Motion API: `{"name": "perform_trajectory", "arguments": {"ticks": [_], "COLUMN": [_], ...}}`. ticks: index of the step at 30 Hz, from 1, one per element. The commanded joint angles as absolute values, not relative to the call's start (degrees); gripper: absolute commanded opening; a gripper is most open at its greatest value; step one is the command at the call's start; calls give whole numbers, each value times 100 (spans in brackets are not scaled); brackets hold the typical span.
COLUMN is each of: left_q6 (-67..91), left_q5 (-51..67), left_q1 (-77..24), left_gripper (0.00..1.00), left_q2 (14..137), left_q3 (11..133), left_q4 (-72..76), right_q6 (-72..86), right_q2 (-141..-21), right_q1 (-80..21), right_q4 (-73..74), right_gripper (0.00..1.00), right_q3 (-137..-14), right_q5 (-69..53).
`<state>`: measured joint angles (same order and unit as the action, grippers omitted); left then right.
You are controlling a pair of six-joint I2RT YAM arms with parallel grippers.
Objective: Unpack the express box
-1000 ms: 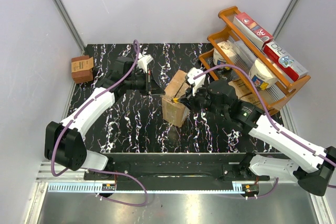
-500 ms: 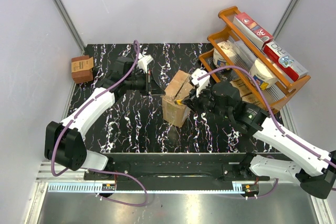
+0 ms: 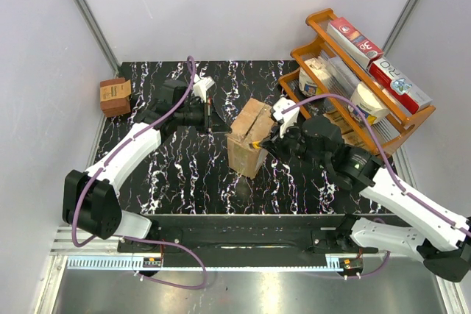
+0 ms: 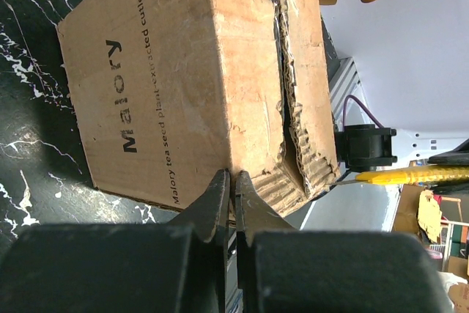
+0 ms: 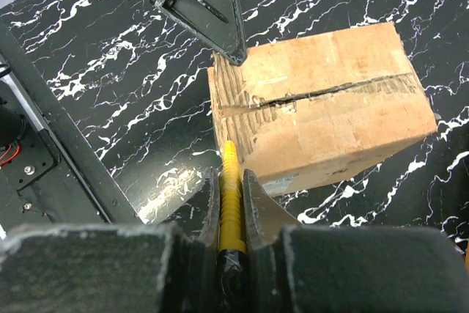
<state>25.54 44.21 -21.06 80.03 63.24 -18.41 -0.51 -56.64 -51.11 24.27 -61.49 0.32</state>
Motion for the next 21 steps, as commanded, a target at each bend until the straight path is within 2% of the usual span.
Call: {"name": "perform_trajectory", "arguments": {"ticks": [1,12,13,15,16,19,20,21], "left_q6": [2522,2514,2514,2531,2531,2575,2584,2584], "left_q5": [4280,4403,4421,4456,4473,4439,4421,4395], "left_q1": [-1978,-2021,-2030,-2065,-2074,-2109,-2109,-2109], "left_gripper": [0,0,9,21,38,61,71,75], "left_q2": [7981,7928,7919,7893,7849,7744,7717,7665], "left_q3": [6372,6468,6486,6547,6565,6644,6653,6679], "left_q4": [-1459,-1450,-1450,-1424,-1406,-1345,-1319,-1275], "right_q6": [-70,-35,-35,132,132,123,132,149], "right_q2": [-5502,-5230,-5169,-5133,-5133,-5220,-5256,-5299], "right_q1": [-5133,-5142,-5133,-5133,-5133,-5133,-5142,-5133], "right_q4": [3489,3393,3349,3200,3156,3024,2997,2919], "right_gripper": [0,0,0,0,0,0,0,0], "right_q3": [-6073,-6380,-6424,-6530,-6565,-6706,-6776,-6802], "right_q5": [343,641,685,869,905,1028,1081,1177]}}
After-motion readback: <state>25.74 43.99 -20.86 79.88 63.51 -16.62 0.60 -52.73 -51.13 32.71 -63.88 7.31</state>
